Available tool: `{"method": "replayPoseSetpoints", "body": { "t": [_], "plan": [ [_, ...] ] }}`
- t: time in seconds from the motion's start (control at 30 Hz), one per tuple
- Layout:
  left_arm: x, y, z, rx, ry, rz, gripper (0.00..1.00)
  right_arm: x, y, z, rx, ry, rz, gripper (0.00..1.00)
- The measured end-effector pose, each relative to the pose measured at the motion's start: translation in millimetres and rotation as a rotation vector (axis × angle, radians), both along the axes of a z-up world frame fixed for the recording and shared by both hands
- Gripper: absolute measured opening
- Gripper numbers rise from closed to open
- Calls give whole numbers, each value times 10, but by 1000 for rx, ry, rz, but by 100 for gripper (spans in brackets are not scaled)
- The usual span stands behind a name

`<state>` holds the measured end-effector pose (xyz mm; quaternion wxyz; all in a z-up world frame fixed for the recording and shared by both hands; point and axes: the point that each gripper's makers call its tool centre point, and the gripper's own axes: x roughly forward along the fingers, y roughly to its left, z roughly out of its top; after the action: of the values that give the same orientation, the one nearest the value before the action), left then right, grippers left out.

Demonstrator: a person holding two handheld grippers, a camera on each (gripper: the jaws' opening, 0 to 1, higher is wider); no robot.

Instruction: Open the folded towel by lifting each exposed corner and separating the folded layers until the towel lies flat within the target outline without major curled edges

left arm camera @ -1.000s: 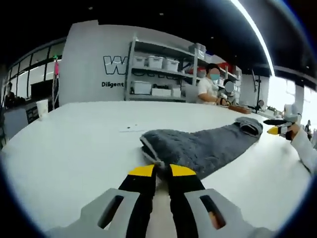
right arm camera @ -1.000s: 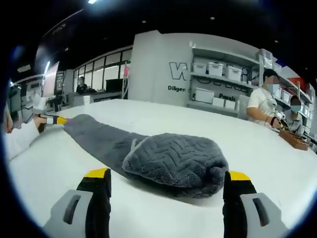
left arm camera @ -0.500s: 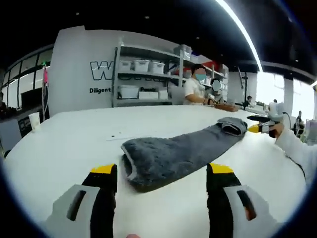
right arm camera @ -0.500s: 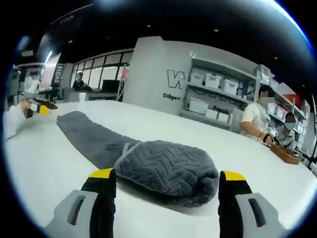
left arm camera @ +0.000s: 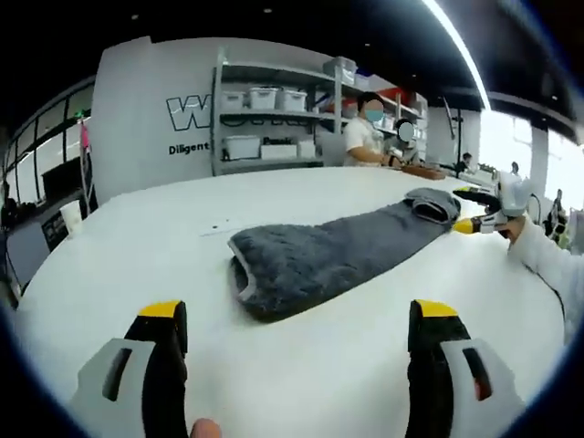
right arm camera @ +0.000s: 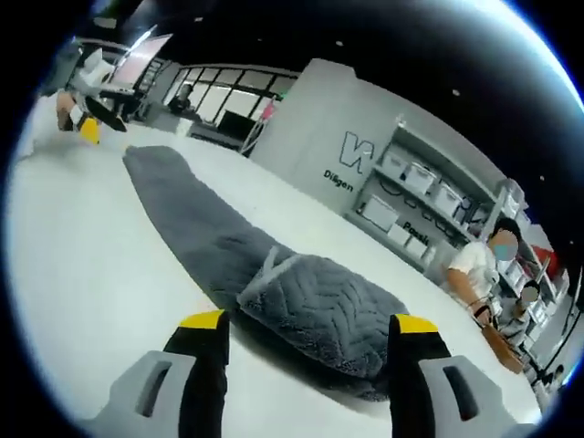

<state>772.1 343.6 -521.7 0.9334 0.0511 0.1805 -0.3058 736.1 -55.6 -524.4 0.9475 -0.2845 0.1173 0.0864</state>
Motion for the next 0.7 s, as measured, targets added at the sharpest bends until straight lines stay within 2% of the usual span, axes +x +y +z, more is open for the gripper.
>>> {"method": "replayPoseSetpoints", "body": {
  "t": [0.17, 0.3, 0.43, 0.53, 0.63, 0.7],
  "plan": [
    [-11, 1, 15, 1, -8, -1, 100, 14, 49, -31, -37, -17, 14, 50],
    [-16, -6, 13, -3, -3, -5, 100, 38, 41, -29, -84, -42, 13, 41],
    [-22, -19, 11, -11, -1, -5, 100, 78, 101, -134, -161, -23, 44, 33],
    [-21, -19, -12, -12, 8, -3, 100, 97, 114, -144, -195, -28, 72, 17],
    [-16, -12, -15, -12, 7, 1, 100, 106, 64, -114, -188, -44, 69, 4],
    [-15, -12, -15, -14, 7, 2, 99, 109, 35, -95, -170, -51, 66, 1]
  ]
}}
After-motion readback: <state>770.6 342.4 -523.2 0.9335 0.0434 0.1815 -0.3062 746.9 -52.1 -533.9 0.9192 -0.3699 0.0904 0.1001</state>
